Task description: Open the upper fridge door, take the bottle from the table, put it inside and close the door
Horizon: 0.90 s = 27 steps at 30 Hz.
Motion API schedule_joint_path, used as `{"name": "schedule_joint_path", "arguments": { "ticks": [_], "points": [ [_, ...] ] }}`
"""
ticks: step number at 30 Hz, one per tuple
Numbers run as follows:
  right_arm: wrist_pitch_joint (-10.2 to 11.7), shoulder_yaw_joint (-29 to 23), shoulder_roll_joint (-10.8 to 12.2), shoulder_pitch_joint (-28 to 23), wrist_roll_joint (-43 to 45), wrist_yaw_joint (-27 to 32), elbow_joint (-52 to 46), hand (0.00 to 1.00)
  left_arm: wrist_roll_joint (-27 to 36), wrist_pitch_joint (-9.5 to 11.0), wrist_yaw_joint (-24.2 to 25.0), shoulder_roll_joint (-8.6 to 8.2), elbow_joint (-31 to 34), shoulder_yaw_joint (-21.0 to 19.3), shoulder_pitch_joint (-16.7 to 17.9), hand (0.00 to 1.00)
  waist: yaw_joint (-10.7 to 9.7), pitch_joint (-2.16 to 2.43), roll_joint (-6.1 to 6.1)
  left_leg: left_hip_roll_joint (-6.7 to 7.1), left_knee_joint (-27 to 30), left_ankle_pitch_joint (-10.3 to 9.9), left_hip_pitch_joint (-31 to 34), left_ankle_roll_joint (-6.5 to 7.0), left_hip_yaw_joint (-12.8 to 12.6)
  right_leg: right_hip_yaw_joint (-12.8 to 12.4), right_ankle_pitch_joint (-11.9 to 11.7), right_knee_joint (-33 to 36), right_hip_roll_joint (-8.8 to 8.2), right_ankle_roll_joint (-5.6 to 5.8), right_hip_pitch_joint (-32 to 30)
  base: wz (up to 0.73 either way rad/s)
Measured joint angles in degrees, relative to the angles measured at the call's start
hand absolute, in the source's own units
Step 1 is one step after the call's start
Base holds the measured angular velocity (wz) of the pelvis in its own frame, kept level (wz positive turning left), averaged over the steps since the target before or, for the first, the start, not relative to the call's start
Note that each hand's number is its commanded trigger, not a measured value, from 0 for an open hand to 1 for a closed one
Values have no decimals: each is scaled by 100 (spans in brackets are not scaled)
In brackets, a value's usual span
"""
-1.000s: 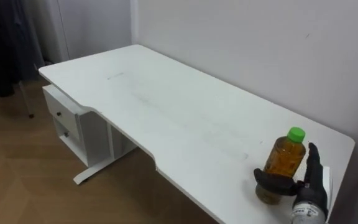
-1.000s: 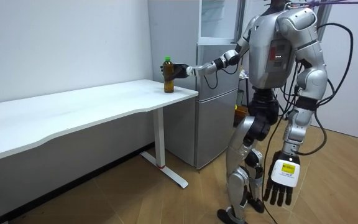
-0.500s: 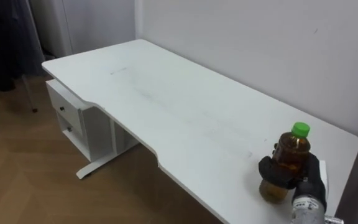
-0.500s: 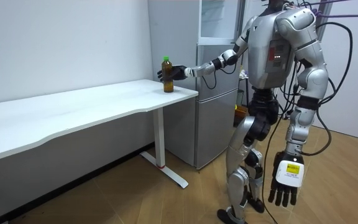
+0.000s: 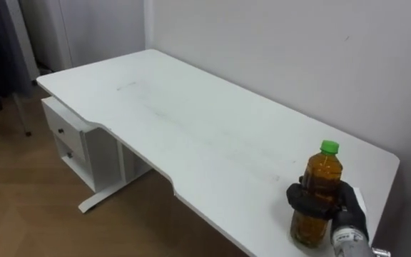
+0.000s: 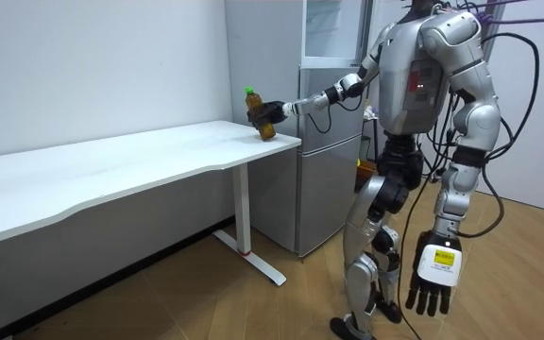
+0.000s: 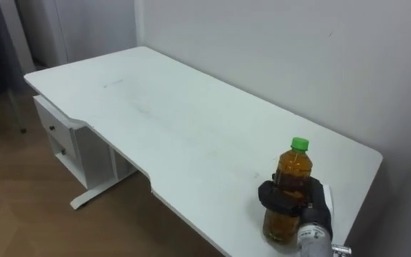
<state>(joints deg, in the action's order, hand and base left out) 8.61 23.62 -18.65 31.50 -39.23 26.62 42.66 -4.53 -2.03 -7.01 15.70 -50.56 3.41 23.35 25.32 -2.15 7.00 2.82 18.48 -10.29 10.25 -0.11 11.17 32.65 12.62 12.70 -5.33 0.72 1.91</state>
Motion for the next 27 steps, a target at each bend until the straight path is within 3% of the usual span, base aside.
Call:
{"name": "schedule_joint_path", "arguments": {
  "ticks": [6,11,13,17,21,27],
  "points": [
    [-2,13,7,-487,-36,-414,-765,100,-20,71,-9,-119,3,-125,28,0,-68,25,-28,-10,-113,11,-214,15,-187,-167,-1,-12,-19,4,75,-14],
    [-3,6,17,-1023,-23,-747,-1632,100,-15,72,-29,-186,26,-204,6,0,-370,58,-84,-44,-204,12,-334,18,-376,-309,-2,-19,-22,8,96,-16],
    [-13,6,13,-1208,209,-809,-1897,100,-13,92,-52,-189,43,-218,6,0,-465,85,-125,-95,-299,12,-454,19,-556,-504,-4,-8,-11,6,97,-39],
    [-147,-20,-74,-1288,247,-862,-2566,100,-15,110,-97,-214,14,-337,-50,0,-753,126,-183,-137,-324,11,-505,19,-663,-628,-21,-10,27,-22,80,-22],
    [-143,-69,-159,-1286,243,-1035,-3313,100,-14,114,-98,-250,-6,-332,-74,0,-880,218,-314,-200,-462,12,-699,19,-891,-773,-51,-12,44,-38,131,-26],
    [-205,-228,-165,-1279,398,-1397,-4059,100,-210,109,-77,-312,-9,-339,-82,0,-1204,228,-353,-208,-542,12,-795,19,-939,-881,-48,-3,51,-35,193,-5]
  ]
}}
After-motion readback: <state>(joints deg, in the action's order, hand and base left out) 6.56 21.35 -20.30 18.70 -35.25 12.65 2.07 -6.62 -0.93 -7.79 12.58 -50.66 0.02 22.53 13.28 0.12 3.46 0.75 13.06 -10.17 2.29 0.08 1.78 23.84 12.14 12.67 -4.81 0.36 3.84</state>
